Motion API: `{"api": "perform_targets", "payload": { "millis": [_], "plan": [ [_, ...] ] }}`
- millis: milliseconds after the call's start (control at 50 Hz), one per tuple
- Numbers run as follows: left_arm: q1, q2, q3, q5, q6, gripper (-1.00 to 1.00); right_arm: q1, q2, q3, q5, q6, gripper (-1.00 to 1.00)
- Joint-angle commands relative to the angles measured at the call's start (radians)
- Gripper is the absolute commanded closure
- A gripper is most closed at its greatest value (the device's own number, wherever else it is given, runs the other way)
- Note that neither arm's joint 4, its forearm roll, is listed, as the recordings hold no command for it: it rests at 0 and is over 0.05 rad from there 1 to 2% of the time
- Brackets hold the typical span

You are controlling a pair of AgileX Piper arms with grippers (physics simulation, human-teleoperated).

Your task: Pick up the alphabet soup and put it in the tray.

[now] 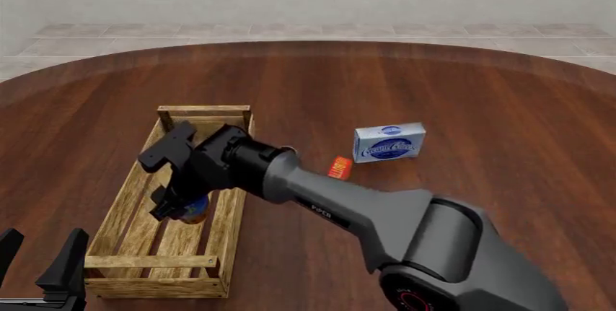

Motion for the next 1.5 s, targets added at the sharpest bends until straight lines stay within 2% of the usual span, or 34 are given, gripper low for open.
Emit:
{"api": "perform_targets", "payload": {
  "millis": [20, 1500],
  "plan": [
    [0.000, 0.000, 0.000, 0.000, 0.000, -1.00, -0.002, 0.003, -0.001, -0.012, 0.027, 1.00],
    [0.000, 0.000, 0.000, 0.000, 0.000, -1.00, -0.026, 0.070, -0.001, -0.047, 0.045, 1.00]
  ]
}}
